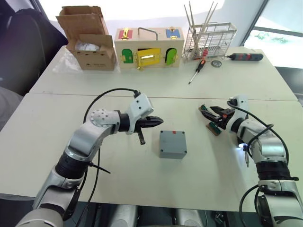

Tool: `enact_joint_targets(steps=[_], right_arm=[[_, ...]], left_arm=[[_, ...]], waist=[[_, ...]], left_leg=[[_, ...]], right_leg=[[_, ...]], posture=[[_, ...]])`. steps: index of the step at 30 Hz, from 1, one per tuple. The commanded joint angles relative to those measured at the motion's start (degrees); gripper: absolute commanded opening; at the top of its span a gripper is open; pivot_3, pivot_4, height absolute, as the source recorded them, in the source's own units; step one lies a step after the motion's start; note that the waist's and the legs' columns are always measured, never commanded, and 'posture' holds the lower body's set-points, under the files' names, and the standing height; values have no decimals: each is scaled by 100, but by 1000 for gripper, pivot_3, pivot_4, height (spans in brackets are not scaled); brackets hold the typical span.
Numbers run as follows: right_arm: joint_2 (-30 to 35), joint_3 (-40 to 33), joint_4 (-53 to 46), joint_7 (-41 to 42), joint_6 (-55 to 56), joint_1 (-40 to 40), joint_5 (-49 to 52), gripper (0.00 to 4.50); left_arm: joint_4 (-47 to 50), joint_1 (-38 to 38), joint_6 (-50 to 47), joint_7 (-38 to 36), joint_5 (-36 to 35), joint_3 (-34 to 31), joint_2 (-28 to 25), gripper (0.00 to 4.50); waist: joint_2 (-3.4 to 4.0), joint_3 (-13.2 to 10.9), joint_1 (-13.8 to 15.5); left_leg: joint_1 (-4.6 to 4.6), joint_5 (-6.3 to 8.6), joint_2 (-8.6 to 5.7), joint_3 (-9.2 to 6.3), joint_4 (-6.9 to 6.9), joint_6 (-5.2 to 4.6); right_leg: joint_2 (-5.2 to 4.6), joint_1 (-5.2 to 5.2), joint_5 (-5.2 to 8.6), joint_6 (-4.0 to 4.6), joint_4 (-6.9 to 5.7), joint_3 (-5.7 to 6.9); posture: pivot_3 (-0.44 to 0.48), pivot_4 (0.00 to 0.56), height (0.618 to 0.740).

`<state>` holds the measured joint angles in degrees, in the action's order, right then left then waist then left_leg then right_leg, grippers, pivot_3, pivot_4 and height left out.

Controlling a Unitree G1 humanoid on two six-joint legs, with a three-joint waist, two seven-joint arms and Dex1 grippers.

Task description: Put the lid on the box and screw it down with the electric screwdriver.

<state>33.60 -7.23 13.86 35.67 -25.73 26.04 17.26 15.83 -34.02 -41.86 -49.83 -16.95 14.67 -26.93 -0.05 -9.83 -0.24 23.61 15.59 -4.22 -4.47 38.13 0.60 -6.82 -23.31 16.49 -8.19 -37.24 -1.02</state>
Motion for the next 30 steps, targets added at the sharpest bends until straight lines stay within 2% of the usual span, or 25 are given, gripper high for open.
enact_joint_targets(steps=[1, 2, 3, 14, 30], right_arm=[[-52, -146, -16, -49, 135, 148, 18, 707], [-59, -156, -13, -61, 136, 158, 18, 197], [-62, -160, -11, -69, 136, 163, 17, 87], [-73, -202, -119, -108, 62, 128, 52, 87], [85, -540, -1161, -196, -365, -31, 380, 87]], left_arm=[[192, -21, 75, 17, -37, -4, -29, 0], [194, -20, 71, 21, -38, -2, -28, 0], [195, -21, 68, 24, -40, -1, -27, 0], [167, -53, 69, 62, -35, 23, 3, 0], [114, -35, 127, 18, -42, 7, -11, 0]], waist=[[0, 0, -25], [0, 0, -42], [0, 0, -50], [0, 0, -49], [0, 0, -45]], left_leg=[[0, 0, 0, 0, 0, 0], [0, 0, 0, 0, 0, 0], [0, 0, 0, 0, 0, 0], [0, 0, 0, -1, -1, 0], [0, 0, 0, 0, -2, 0]], right_leg=[[0, 0, 0, 0, 0, 0], [0, 0, 0, 0, 0, 0], [0, 0, 0, 0, 0, 0], [0, -1, 0, 0, 0, 0], [0, -1, 0, 0, 0, 0]], posture=[[0, 150, 730], [0, 150, 730], [0, 150, 730], [0, 150, 730], [0, 150, 730]])
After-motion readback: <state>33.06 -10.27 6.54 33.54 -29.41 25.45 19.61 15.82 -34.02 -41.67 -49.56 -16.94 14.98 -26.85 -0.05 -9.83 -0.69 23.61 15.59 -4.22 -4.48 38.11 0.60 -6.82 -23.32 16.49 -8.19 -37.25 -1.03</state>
